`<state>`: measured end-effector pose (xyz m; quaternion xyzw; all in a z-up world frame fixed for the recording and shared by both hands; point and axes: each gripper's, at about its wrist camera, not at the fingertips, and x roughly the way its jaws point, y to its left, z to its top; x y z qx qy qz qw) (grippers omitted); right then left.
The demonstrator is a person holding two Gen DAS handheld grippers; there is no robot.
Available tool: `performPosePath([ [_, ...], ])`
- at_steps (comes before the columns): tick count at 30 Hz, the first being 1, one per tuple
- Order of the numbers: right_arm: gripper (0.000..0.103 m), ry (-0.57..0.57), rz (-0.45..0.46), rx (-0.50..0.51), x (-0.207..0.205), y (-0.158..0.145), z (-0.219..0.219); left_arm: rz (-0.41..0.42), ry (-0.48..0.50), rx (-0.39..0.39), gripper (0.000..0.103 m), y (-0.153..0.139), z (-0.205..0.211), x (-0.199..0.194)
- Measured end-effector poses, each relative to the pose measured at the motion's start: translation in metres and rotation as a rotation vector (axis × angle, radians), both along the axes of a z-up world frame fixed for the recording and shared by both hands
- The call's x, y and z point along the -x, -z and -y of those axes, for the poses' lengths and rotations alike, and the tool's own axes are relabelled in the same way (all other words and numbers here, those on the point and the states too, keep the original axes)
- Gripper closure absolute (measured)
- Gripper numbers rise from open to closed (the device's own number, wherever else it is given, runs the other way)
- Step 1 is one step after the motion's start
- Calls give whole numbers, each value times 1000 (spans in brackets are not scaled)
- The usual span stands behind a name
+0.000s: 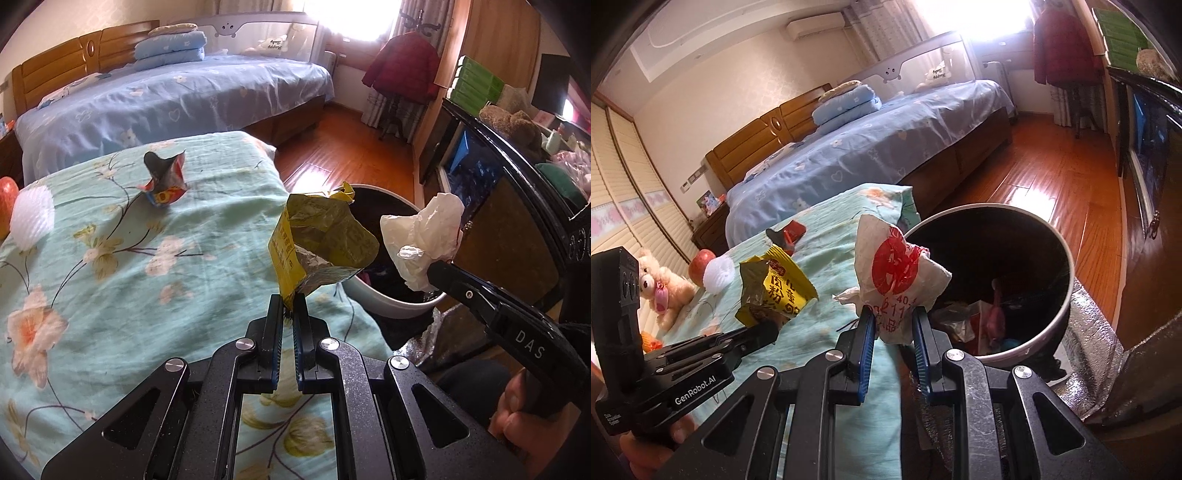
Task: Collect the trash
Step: 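Carry wrapper and tissue over the bin and open both tools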
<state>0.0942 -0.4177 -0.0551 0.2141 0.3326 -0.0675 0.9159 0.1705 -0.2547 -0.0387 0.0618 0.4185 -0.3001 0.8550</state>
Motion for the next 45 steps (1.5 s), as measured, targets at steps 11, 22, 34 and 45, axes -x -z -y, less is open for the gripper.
performPosePath([
  [11,83,38,1,5,5,-1,15,5,27,-3,98,-3,18,1],
  [22,83,66,-13,10,5,1,29,0,51,-12,98,1,34,-1],
  [34,83,79,-35,20,0,7,42,-8,77,-33,98,6,53,-7],
  [45,82,88,-55,29,-11,10,55,0,97,-61,98,7,77,-17],
])
